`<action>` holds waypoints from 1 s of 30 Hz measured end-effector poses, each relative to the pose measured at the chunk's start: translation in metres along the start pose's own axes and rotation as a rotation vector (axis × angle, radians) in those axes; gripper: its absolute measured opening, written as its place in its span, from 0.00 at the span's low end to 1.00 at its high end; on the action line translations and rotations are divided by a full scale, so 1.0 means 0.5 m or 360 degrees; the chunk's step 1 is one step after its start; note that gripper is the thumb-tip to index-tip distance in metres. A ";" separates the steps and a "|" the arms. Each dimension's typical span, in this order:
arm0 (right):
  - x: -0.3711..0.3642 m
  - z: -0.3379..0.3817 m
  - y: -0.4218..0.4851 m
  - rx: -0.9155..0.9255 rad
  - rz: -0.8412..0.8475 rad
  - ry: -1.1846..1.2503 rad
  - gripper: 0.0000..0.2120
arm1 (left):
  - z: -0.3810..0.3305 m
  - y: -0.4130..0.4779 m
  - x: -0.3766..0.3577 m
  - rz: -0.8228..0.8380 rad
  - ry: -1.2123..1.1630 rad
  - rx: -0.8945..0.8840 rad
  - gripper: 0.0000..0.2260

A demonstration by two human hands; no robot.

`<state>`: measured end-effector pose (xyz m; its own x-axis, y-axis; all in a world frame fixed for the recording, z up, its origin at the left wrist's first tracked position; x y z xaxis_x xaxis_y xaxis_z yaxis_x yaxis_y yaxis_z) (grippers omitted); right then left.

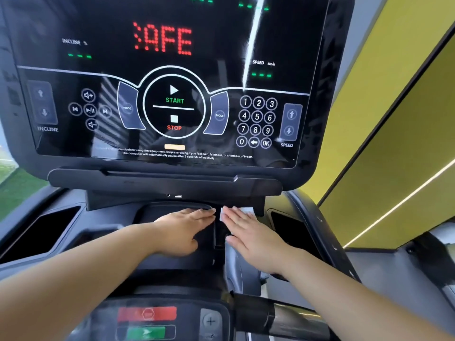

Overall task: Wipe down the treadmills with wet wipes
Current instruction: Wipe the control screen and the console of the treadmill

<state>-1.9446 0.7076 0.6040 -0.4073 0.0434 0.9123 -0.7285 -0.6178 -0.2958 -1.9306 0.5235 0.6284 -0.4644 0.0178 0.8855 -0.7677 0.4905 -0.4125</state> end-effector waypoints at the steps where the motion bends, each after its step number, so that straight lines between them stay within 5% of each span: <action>1: 0.001 0.009 0.011 0.0010 0.0001 -0.0013 0.26 | 0.000 -0.001 0.000 -0.0003 -0.0002 -0.0007 0.31; 23: 0.000 -0.040 -0.041 -0.0152 0.0141 0.0018 0.28 | -0.025 0.010 0.024 -0.0226 0.0114 0.0070 0.24; 30: -0.009 0.005 -0.014 -0.0163 0.0060 0.0002 0.30 | -0.057 0.030 0.024 -0.0105 0.0163 0.0032 0.26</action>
<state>-1.9365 0.7100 0.6028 -0.4360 0.0224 0.8997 -0.7653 -0.5353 -0.3575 -1.9354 0.5559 0.6387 -0.3659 0.0755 0.9276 -0.8043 0.4757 -0.3560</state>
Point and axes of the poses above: each hand's wrist, its own y-axis towards the middle knuckle, its own x-axis out of the back of the hand, z = x × y, the point moved 2 cm from there along y, towards the middle knuckle, and after that the axes turned 5 degrees about -x, right-handed, at the moved point
